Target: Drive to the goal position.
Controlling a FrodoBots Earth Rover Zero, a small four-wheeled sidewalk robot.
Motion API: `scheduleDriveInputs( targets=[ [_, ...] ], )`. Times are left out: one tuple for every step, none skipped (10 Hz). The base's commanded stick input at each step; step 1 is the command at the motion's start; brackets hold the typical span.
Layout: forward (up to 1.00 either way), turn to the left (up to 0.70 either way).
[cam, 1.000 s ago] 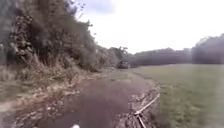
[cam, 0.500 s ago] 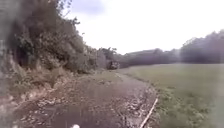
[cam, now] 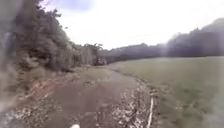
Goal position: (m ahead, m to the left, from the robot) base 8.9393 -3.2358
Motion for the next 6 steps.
scheduleDriveInputs(
  targets=[
    [0.85,0.00],
    [0.85,0.00],
    [0.85,0.00],
    [0.85,0.00],
    [0.85,0.00],
    [0.85,0.00]
  ],
)
